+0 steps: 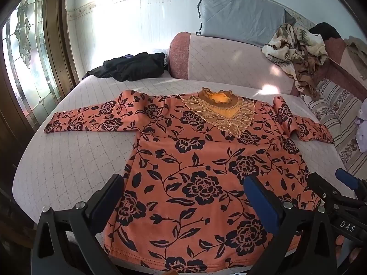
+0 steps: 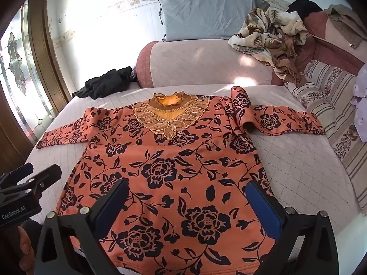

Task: Fold small clothes

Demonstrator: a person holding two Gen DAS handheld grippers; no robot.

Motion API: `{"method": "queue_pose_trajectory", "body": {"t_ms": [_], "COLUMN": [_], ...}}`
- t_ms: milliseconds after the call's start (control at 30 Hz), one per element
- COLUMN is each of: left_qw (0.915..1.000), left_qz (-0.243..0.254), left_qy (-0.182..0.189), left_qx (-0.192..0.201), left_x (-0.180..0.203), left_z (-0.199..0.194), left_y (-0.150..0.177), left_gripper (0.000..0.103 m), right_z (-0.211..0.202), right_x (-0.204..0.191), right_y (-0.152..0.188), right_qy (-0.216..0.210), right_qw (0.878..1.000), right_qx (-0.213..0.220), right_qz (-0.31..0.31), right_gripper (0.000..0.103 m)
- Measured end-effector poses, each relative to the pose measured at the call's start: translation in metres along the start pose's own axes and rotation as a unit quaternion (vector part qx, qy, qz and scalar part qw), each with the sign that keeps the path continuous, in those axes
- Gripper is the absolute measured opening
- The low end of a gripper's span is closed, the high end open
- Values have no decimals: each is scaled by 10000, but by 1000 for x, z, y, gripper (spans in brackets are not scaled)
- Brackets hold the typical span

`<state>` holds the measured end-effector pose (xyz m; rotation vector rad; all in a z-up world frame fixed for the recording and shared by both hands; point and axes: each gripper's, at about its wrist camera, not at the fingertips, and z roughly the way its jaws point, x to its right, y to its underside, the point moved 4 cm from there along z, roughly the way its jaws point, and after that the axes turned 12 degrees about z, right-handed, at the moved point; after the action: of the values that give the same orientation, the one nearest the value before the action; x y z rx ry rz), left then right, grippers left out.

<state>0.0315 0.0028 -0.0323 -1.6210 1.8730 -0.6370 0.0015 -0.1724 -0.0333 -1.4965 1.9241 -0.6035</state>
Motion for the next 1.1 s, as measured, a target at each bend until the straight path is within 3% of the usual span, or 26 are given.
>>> {"method": "queue_pose_trajectory", "body": {"t_ms": [200, 1100], "left_qw": [10000, 10000], "left_qz": [3, -60], "left_qy": [11, 71], "left_qx": [-21, 25], "left_x": [1, -1], "left_z": [-1, -3], "left_y": [4, 5], "left_gripper": [103, 103], "right_z": [-8, -7], "right_x": [-6, -16], "right_y": [-1, -4], "right_qy": [-15, -109], "right_qw": [9998, 9998], "right_qx": [161, 137], "right_qz": [-66, -112], "right_gripper": [103, 103]}}
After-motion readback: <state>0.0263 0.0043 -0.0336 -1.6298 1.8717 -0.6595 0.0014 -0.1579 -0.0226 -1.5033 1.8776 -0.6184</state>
